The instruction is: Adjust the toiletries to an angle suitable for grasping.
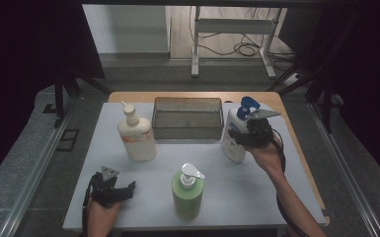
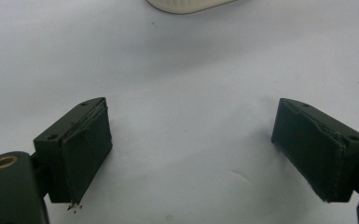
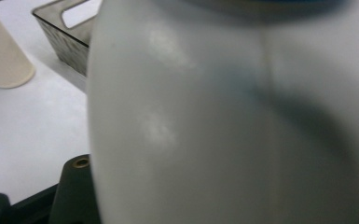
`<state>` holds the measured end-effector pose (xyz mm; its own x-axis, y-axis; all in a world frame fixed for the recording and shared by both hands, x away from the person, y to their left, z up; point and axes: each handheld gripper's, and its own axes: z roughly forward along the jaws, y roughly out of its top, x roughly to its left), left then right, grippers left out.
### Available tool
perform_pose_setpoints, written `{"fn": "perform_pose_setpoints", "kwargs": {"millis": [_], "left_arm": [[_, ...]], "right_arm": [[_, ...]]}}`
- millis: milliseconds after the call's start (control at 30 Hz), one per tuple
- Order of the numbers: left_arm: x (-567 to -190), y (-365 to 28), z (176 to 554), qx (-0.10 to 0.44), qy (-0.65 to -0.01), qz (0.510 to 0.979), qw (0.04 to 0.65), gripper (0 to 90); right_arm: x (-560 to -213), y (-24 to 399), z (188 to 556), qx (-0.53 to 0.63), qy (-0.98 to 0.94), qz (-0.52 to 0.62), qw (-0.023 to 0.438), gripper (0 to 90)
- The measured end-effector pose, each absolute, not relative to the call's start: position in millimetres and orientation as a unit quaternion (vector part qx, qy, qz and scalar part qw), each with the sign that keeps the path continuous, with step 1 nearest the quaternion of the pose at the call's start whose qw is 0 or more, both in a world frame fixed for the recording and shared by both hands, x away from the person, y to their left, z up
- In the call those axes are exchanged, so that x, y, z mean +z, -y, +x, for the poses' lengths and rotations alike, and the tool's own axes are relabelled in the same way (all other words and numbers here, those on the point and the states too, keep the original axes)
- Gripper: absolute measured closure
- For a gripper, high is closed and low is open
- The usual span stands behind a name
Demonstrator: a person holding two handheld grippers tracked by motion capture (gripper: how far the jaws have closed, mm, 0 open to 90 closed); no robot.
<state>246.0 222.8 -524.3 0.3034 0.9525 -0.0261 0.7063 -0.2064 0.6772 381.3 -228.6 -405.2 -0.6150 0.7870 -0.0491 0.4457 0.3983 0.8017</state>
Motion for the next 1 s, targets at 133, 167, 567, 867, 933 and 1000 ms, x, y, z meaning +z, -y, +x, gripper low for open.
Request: {"fn": "perform_pose_setpoints", "kwargs": {"millis": [133,167,567,867,933,1000], "left_arm": [[-524.3,-222.7,246.0,0.205,-0.554,0.749,0.301,11.2],[-524.3,-222.7,246.0,0.205,-0.553,0.749,0.301,11.2],[-524.2,-223.0,246.1,0.205,-0.552,0.75,0.3,11.2],[-524.3,-222.7,246.3,0.206,-0.553,0.749,0.301,11.2],[-524.4,-222.7,246.3,0.205,-0.553,0.749,0.301,11.2],[-524.4,-222.7,246.3,0.205,-0.554,0.749,0.302,11.2]], "right_arm": [[-394.7,228.5,375.2,0.397,-0.811,0.374,0.212,37.6],[-394.7,228.5,375.2,0.397,-0.811,0.374,0.212,37.6],[-360.7,220.7,360.8,0.406,-0.82,0.342,0.214,37.7],[-344.7,213.9,361.7,0.417,-0.818,0.336,0.209,37.7],[-340.9,211.4,362.2,0.421,-0.818,0.335,0.206,37.8],[-336.8,208.6,363.0,0.424,-0.817,0.333,0.205,37.7]]}}
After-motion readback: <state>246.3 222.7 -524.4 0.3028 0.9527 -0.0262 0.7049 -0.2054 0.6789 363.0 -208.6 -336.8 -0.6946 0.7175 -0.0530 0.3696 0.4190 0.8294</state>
